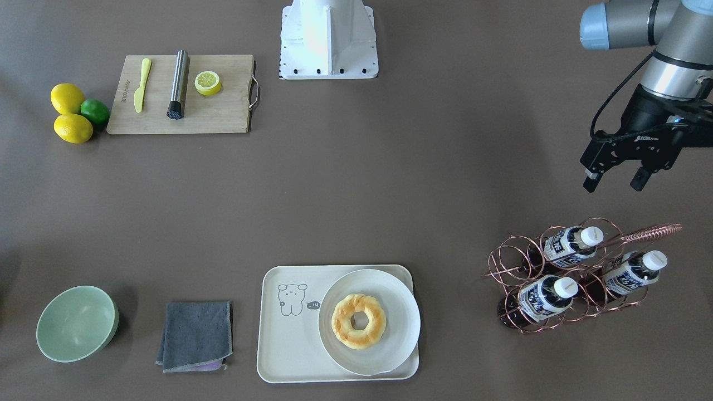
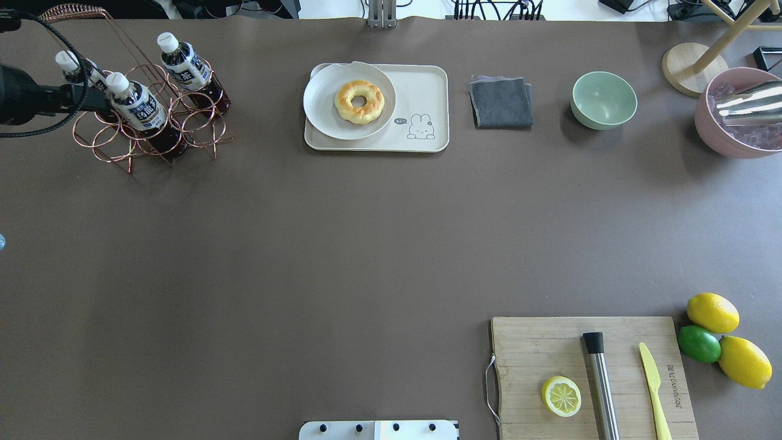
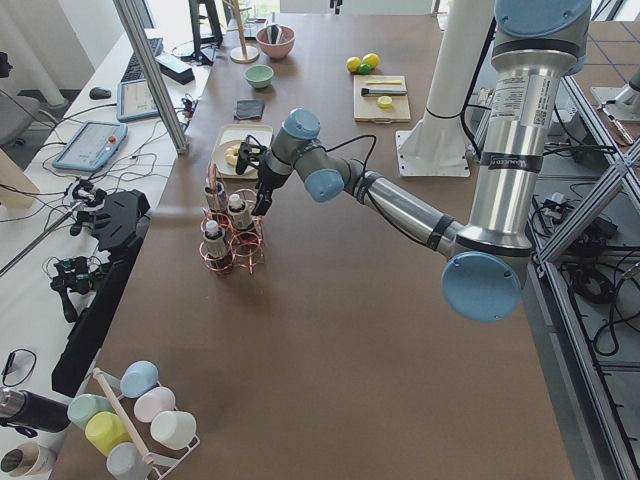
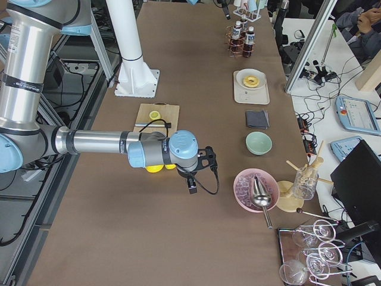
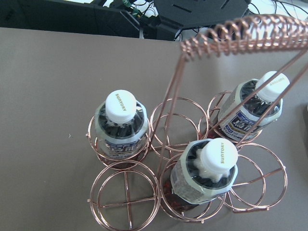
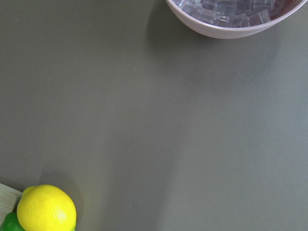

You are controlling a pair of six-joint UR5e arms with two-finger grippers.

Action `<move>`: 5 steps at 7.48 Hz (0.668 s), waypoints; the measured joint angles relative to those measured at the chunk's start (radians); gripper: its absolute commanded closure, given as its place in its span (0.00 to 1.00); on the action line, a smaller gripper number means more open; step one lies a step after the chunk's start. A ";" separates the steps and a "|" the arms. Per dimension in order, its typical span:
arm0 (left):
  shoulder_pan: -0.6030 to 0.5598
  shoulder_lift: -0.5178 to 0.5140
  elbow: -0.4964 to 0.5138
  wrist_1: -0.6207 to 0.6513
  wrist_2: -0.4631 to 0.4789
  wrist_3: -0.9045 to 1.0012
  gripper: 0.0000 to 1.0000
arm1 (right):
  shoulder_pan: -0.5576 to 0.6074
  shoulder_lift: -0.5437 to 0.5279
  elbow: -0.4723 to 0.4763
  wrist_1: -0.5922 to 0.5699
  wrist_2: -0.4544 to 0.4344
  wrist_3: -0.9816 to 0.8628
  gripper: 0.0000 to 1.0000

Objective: Place tea on tray
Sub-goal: 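Reach the left gripper to the copper rack and grasp a tea bottle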

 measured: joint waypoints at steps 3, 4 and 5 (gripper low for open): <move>0.038 -0.069 0.072 0.000 0.044 0.007 0.12 | 0.000 -0.002 -0.001 0.006 -0.004 -0.004 0.00; 0.036 -0.085 0.089 0.000 0.045 0.035 0.13 | 0.000 -0.002 -0.002 0.006 -0.005 -0.006 0.00; 0.032 -0.096 0.103 0.000 0.046 0.055 0.14 | 0.000 -0.002 -0.003 0.006 -0.006 -0.006 0.00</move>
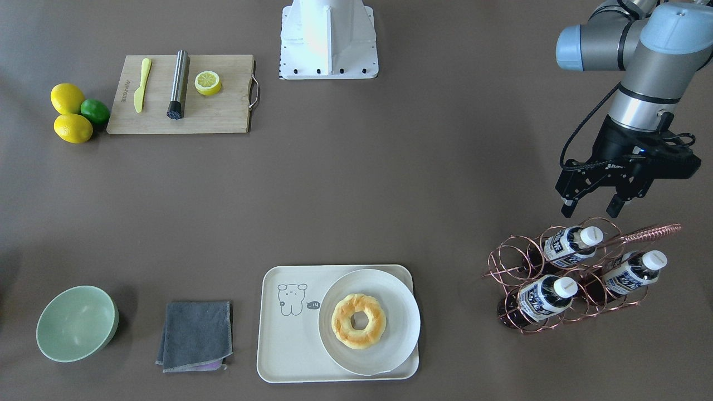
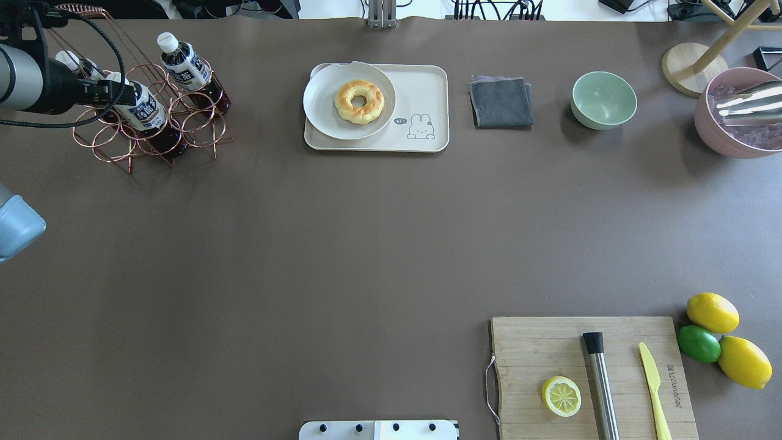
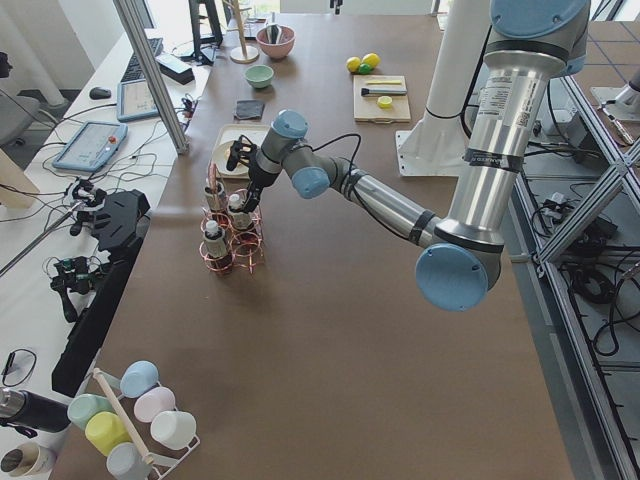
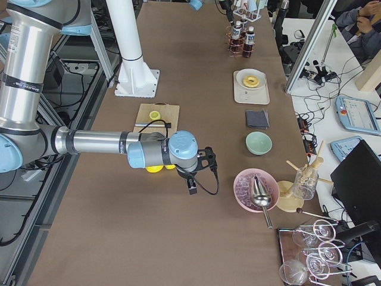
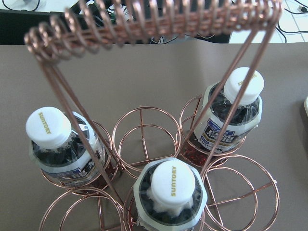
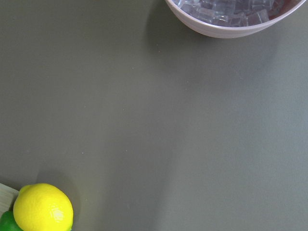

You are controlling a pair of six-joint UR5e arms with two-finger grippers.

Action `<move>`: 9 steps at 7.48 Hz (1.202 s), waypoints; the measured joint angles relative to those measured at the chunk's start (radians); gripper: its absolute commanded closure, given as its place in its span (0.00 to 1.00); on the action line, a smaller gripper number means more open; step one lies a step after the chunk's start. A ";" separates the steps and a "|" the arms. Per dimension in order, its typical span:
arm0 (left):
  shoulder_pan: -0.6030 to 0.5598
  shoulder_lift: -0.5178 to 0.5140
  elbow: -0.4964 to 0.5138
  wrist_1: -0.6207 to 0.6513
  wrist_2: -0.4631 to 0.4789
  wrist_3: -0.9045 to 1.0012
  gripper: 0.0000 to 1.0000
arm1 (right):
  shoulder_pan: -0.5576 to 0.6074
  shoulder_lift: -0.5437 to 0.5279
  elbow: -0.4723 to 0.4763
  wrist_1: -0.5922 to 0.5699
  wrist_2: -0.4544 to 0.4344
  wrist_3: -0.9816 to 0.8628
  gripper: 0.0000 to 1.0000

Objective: Place tea on tray
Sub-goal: 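Reach the left gripper to the copper rack and grasp a tea bottle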

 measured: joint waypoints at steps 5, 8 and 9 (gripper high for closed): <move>-0.022 -0.079 0.088 -0.004 -0.001 0.014 0.21 | -0.001 0.000 -0.004 0.001 -0.002 0.002 0.00; -0.026 -0.098 0.116 -0.007 -0.002 0.014 0.41 | -0.001 0.000 -0.005 0.002 -0.003 0.006 0.00; -0.027 -0.099 0.116 -0.008 -0.003 0.014 0.51 | -0.001 0.000 -0.005 0.001 -0.003 0.007 0.00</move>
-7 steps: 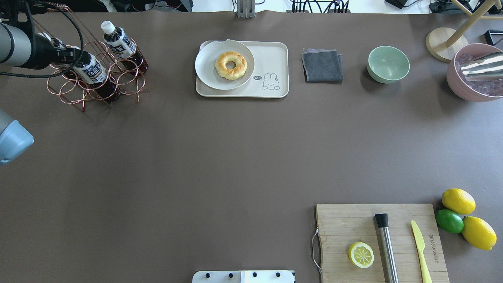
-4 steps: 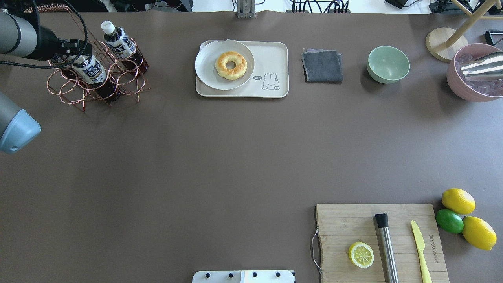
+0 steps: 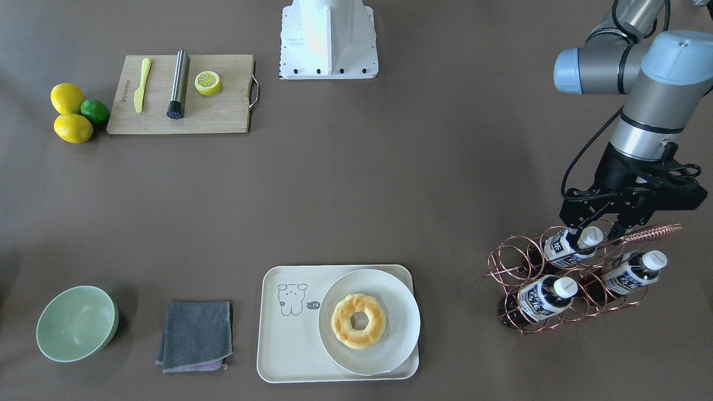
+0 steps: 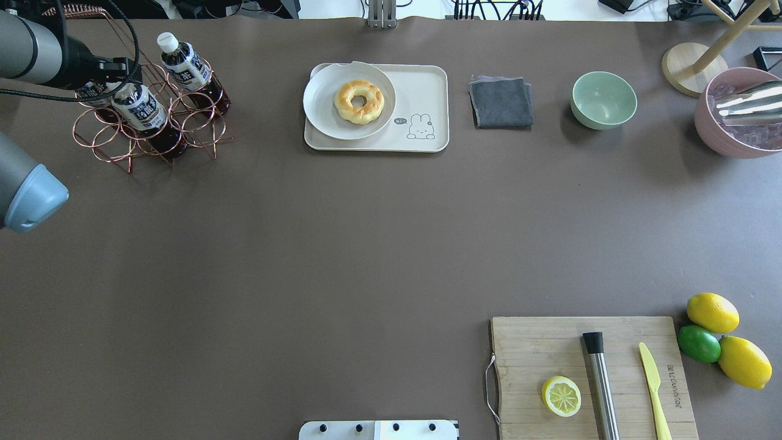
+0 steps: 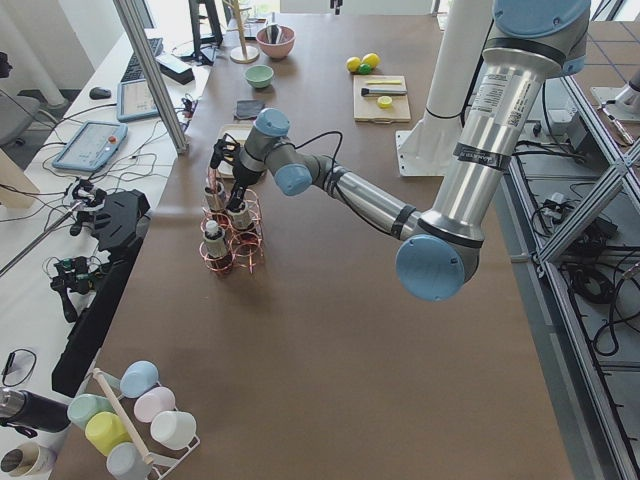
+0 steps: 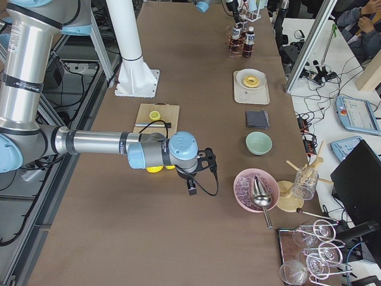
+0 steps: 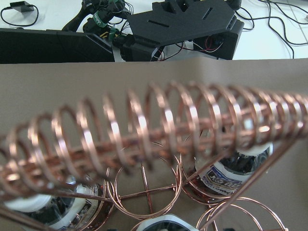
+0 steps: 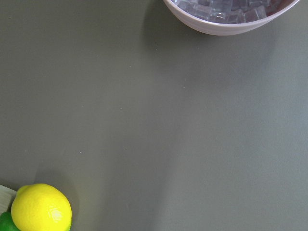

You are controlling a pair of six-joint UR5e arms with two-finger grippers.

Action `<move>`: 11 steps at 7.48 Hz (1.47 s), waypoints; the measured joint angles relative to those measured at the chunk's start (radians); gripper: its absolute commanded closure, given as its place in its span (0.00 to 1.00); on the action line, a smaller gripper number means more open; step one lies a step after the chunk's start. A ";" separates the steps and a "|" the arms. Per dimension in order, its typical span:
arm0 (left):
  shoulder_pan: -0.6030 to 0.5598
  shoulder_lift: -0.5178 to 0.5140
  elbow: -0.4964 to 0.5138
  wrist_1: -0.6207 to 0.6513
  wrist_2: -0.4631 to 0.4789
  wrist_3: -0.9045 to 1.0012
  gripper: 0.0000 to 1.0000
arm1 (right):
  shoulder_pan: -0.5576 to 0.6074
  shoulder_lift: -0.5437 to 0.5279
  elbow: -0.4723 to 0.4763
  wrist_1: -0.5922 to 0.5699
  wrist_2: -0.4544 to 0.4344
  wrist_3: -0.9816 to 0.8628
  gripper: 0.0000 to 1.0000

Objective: Place tea on tray
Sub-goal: 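Reach the left gripper to the copper rack and grasp a tea bottle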

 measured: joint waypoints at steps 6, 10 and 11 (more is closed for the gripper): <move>-0.004 0.000 -0.002 0.002 -0.001 0.000 1.00 | -0.001 0.002 -0.003 0.000 0.005 0.003 0.00; -0.077 -0.025 -0.017 0.014 -0.046 0.000 1.00 | -0.001 0.003 -0.002 0.001 0.006 0.003 0.00; -0.113 -0.027 -0.040 0.033 -0.089 0.000 1.00 | -0.001 0.003 -0.002 0.001 0.007 0.004 0.00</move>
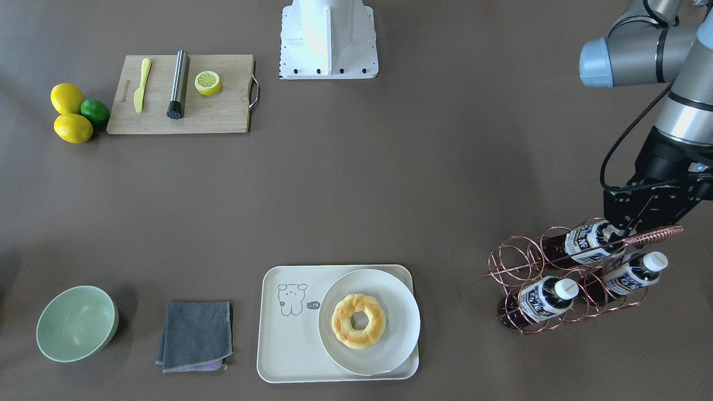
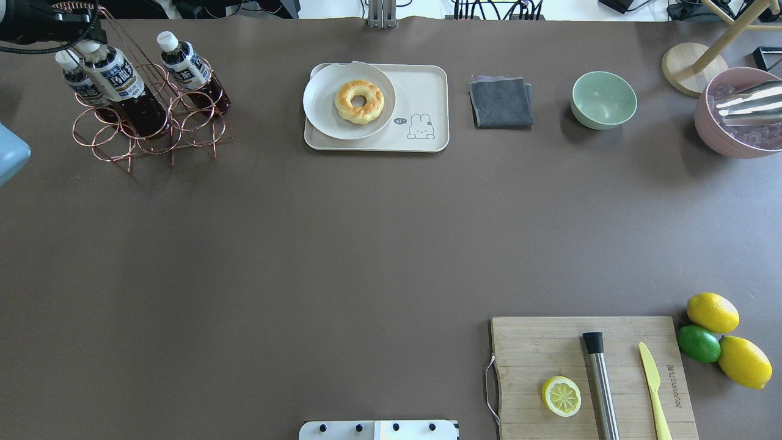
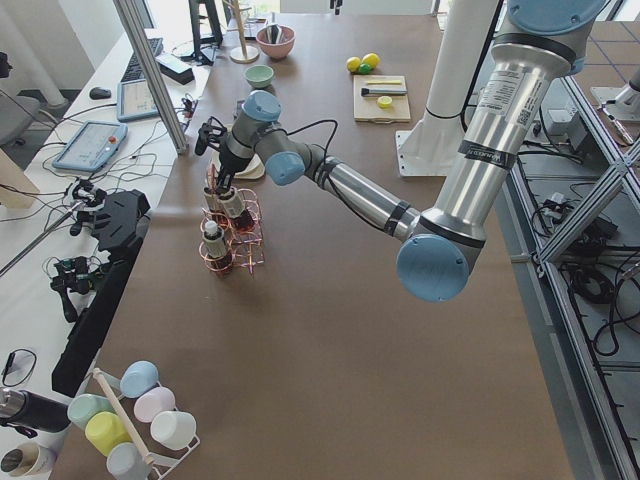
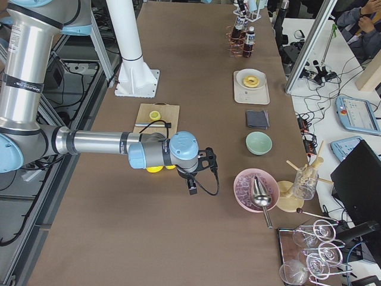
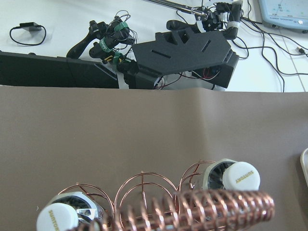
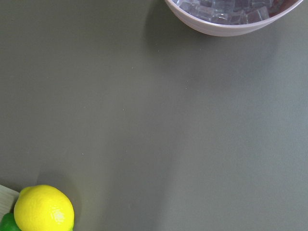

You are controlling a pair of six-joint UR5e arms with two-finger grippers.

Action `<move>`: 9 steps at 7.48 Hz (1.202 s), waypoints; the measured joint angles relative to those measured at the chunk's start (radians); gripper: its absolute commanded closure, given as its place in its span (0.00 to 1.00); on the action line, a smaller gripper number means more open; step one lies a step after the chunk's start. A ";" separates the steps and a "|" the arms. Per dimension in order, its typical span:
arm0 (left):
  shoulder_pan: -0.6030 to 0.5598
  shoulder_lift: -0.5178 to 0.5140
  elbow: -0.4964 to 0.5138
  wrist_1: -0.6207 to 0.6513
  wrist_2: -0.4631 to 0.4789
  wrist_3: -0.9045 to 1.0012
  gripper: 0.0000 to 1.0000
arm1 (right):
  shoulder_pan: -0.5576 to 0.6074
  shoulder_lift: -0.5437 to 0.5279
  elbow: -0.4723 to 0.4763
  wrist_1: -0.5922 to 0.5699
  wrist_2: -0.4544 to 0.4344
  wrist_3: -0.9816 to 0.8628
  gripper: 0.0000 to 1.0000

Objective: Place tea on tray
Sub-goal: 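Reach the left gripper to the copper rack and grasp a tea bottle, then lift the tea bottle out of the rack and carry it toward the tray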

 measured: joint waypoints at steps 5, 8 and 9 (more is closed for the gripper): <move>-0.089 -0.001 -0.204 0.213 -0.059 0.000 1.00 | -0.004 0.002 -0.004 -0.001 -0.001 -0.001 0.00; -0.056 -0.062 -0.331 0.417 -0.046 -0.011 1.00 | -0.006 0.003 -0.007 -0.002 -0.001 -0.001 0.00; 0.001 -0.098 -0.381 0.491 -0.002 -0.016 1.00 | -0.007 0.003 -0.007 -0.001 -0.002 -0.001 0.00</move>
